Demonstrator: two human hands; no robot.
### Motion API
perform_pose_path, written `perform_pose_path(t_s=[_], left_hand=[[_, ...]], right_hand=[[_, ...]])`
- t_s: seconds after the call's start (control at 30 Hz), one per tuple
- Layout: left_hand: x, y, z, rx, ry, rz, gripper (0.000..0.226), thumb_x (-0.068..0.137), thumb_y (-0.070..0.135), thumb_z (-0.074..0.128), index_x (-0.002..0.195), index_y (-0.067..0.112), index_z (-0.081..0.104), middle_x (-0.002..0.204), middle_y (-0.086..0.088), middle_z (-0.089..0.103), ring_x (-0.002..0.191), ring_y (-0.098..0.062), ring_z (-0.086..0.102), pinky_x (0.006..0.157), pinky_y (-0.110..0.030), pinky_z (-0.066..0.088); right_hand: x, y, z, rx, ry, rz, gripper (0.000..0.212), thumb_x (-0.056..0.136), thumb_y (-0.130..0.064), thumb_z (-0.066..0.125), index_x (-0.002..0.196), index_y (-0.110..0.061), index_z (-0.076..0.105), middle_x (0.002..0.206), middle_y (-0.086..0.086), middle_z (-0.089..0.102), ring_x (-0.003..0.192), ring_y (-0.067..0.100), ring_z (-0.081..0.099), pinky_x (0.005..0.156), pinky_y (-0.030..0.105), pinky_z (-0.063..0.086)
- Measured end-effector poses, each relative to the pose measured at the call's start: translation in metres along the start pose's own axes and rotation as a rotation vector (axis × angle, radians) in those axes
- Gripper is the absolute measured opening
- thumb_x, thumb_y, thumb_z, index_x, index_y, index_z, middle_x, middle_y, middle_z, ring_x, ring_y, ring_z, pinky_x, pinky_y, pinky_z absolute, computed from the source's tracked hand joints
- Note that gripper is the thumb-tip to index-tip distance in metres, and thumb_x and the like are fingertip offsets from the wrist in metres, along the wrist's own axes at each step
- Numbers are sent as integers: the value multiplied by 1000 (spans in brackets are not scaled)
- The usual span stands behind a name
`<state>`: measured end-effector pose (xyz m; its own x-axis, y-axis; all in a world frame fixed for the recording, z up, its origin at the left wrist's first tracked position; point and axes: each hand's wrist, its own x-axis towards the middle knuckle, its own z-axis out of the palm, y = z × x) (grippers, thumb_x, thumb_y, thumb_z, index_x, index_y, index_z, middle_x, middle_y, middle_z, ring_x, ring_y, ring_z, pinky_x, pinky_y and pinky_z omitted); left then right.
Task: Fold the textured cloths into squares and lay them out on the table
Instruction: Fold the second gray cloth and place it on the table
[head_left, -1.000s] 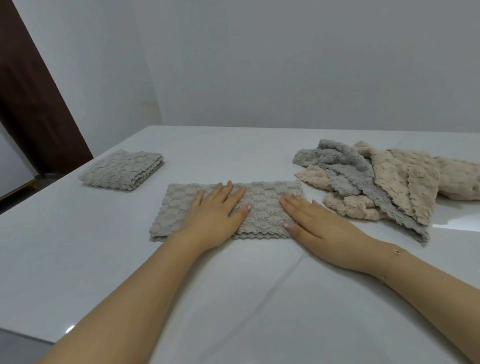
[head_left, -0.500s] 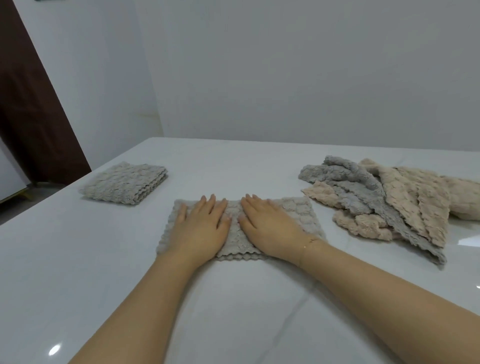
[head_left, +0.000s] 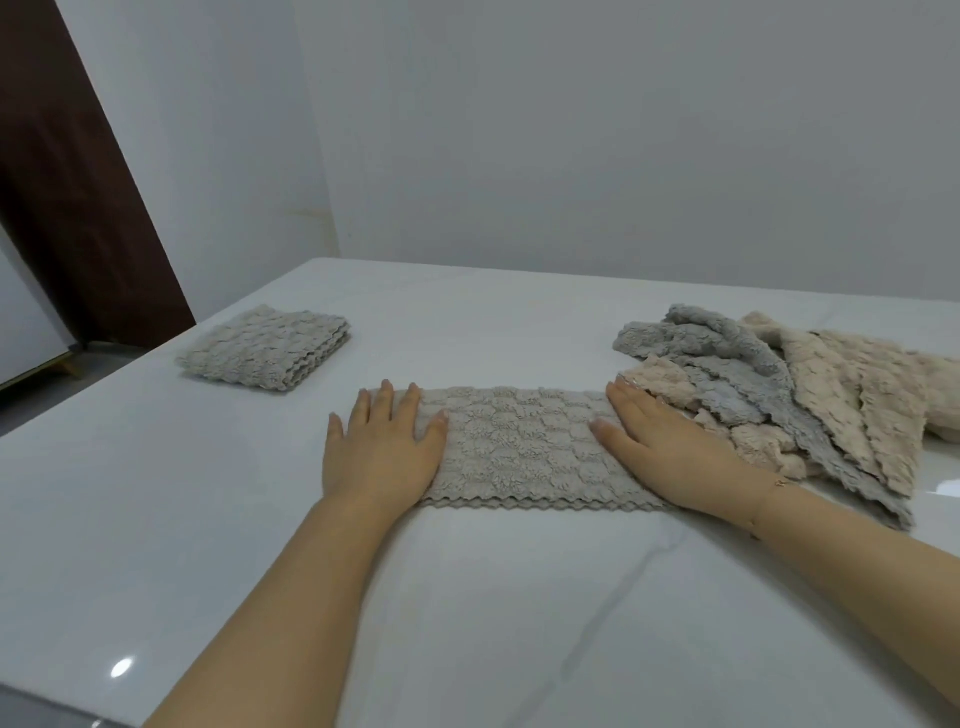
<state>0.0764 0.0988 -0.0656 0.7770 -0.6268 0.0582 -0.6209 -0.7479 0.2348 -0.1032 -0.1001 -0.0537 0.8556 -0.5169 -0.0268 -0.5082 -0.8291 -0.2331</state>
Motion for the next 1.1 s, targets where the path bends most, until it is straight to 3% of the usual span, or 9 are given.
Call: perform_pose_path(t_s=[0.17,0.23,0.3,0.4,0.57,0.73,0.9,1.0,1.1], left_hand=[[2,-5,-5,-48,61,56,60,97,56,22,150,29,21,160,1,9,147,-17,3,118,-46,-2],[-4,1,-7,-71,177,240,55,96,54,30,144,29,33,159,3,15,147,-14,7,117,-46,-5],[-16,14,-12,-192,231,504,50,89,55,40,131,32,51,150,9,34,139,-11,27,117,-45,13],[-40,32,-11,-351,151,666,40,79,59,53,108,34,66,123,22,52,117,2,45,101,-30,39],[-51,30,0,-360,139,703,31,79,55,61,98,32,68,102,21,57,101,2,50,87,-20,42],[-54,34,2,-298,212,742,7,87,31,66,90,27,70,92,16,59,89,0,49,73,-18,43],[-57,36,1,-217,237,788,8,90,24,59,89,21,66,92,12,59,87,-3,49,72,-18,41],[-59,39,1,-165,256,821,8,90,18,57,89,17,65,90,7,60,85,-8,50,72,-17,39],[-60,37,-1,-159,231,822,6,90,13,58,88,15,64,91,6,60,86,-8,50,74,-16,39]], right_hand=[[-6,6,3,140,138,-19,63,98,-50,28,151,-17,20,158,-2,20,144,12,17,115,28,15],[-12,7,2,204,239,-62,57,99,-44,32,150,-19,25,155,-4,27,142,11,23,112,27,21],[-17,7,2,194,311,-150,51,100,-38,36,148,-22,30,153,-7,31,140,8,24,107,19,18],[-20,7,1,185,348,-282,42,99,-32,42,140,-25,44,149,-10,37,136,3,27,104,12,15],[-14,13,4,219,314,-304,34,97,-29,48,130,-23,56,141,-9,45,132,7,35,100,11,19],[-12,16,4,292,324,-300,29,96,-25,50,123,-19,61,135,-3,51,128,8,39,101,12,20],[-8,16,2,320,272,-230,34,97,-27,48,129,-18,56,141,0,46,133,11,35,103,18,21],[-6,14,0,341,243,-170,38,99,-29,45,133,-15,51,137,2,50,125,12,42,91,15,27],[-7,14,-1,376,287,-160,33,97,-23,47,127,-13,56,119,3,59,105,10,50,77,15,30]])
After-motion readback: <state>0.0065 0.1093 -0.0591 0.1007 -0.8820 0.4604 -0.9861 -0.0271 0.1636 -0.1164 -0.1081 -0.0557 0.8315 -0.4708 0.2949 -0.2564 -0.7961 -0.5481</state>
